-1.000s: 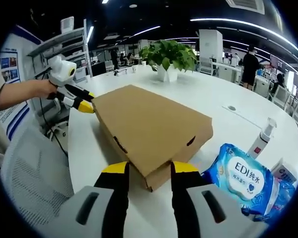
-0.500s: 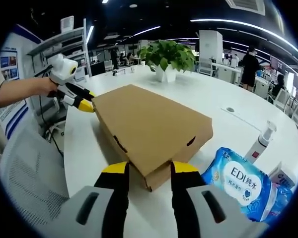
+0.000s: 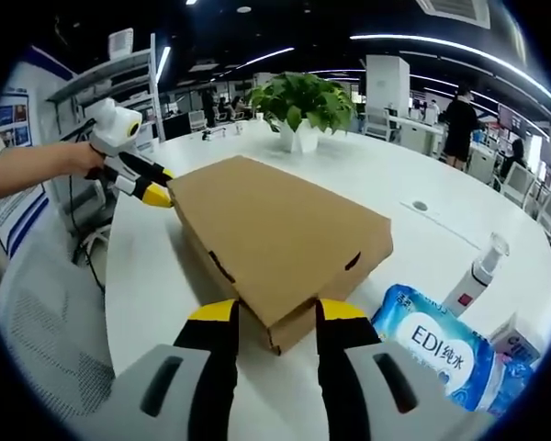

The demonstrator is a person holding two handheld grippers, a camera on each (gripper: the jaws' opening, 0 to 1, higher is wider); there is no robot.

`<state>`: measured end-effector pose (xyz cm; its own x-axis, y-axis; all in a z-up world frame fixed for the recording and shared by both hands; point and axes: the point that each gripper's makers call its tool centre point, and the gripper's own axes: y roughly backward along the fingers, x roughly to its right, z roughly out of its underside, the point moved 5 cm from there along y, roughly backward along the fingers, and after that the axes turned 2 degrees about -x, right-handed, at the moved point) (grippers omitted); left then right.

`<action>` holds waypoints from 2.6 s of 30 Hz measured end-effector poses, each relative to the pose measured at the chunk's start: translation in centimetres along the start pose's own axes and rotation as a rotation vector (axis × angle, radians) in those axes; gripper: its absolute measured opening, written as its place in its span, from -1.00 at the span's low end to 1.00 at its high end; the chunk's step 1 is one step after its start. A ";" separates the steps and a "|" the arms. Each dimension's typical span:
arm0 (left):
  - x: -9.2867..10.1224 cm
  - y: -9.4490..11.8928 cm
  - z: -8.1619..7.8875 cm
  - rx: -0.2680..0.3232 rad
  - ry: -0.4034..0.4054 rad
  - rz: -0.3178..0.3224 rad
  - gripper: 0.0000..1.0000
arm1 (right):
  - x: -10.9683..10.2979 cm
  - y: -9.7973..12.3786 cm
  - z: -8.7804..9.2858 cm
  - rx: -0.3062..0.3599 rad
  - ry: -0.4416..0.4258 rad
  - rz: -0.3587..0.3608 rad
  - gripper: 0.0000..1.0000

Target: Operate the shoe box by opening the lid, removing the specified soft item, and placing it in the target area until the item is outside and the box remains undamaged.

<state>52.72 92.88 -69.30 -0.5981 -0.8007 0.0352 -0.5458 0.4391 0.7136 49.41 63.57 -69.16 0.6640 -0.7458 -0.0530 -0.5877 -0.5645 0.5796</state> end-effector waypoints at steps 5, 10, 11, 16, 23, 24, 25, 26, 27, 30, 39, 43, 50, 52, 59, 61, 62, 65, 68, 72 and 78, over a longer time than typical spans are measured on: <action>-0.2 -0.6 -0.7 -0.001 -0.002 0.001 -0.27 | 0.9 -0.2 -0.2 0.002 -0.010 0.007 -0.39; -0.2 -1.2 -1.3 0.005 0.000 0.002 -0.27 | 1.8 -0.5 -0.5 0.001 -0.012 0.013 -0.38; -0.2 -1.3 -1.4 0.006 0.001 0.002 -0.27 | 2.0 -0.5 -0.5 0.000 -0.012 0.013 -0.38; -0.3 -1.9 -1.6 -0.003 0.007 0.010 -0.27 | 2.6 -0.8 -0.7 -0.007 -0.009 0.014 -0.38; -0.6 -2.5 -2.1 -0.012 -0.009 0.021 -0.28 | 3.1 -0.9 -0.7 -0.008 -0.025 0.021 -0.38; -0.7 -2.6 -2.2 -0.013 -0.011 0.023 -0.28 | 3.1 -0.9 -0.7 -0.009 -0.027 0.022 -0.38; -0.7 -2.7 -2.3 -0.015 -0.015 0.024 -0.27 | 3.2 -0.9 -0.7 -0.008 -0.033 0.025 -0.38; -0.7 -2.8 -2.4 -0.016 -0.017 0.025 -0.27 | 3.2 -0.9 -0.7 -0.008 -0.035 0.026 -0.38; -0.7 -2.9 -2.5 -0.017 -0.019 0.026 -0.27 | 3.2 -0.9 -0.7 -0.007 -0.035 0.029 -0.38; -0.7 -2.9 -2.6 -0.022 -0.023 0.029 -0.27 | 3.3 -0.9 -0.6 -0.007 -0.044 0.033 -0.38; -0.7 -2.9 -2.5 -0.012 -0.019 0.030 -0.27 | 3.3 -0.9 -0.5 -0.008 -0.058 0.040 -0.39; -0.6 -3.0 -2.6 -0.006 -0.020 0.030 -0.27 | 3.3 -0.8 -0.3 -0.006 -0.063 0.047 -0.41; -0.5 -3.0 -2.7 -0.005 -0.024 0.034 -0.27 | 3.3 -0.4 0.2 -0.014 -0.049 0.056 -0.48; -0.4 -2.9 -2.6 -0.002 -0.033 0.035 -0.24 | 3.4 -0.1 0.2 -0.012 -0.045 0.066 -0.44; 0.3 -1.9 -2.1 0.016 -0.033 0.025 -0.12 | 4.2 2.2 1.1 0.005 -0.058 0.115 -0.35; 0.5 -1.5 -1.9 0.025 -0.026 0.021 -0.09 | 4.5 2.9 1.5 0.005 -0.059 0.132 -0.33; 0.6 -1.4 -1.9 0.026 -0.026 0.021 -0.09 | 4.6 3.2 1.7 0.007 -0.061 0.141 -0.32; 1.0 -0.5 -1.5 0.038 -0.027 0.014 -0.05 | 5.1 4.8 2.4 0.014 -0.072 0.174 -0.28; 1.4 0.4 -1.3 0.052 -0.017 0.009 0.01 | 5.7 6.5 3.2 0.022 -0.086 0.213 -0.23; 2.3 1.5 -1.0 0.082 -0.013 0.008 0.04 | 6.2 8.4 4.0 0.034 -0.106 0.256 -0.16; 3.9 3.0 -0.8 0.123 0.001 0.006 0.15 | 6.4 10.9 5.5 0.034 -0.123 0.303 -0.02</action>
<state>49.22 90.76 -66.47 -0.6011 -0.7981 0.0402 -0.6100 0.4908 0.6221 44.72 50.69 -67.69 0.3971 -0.9176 0.0187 -0.7665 -0.3203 0.5567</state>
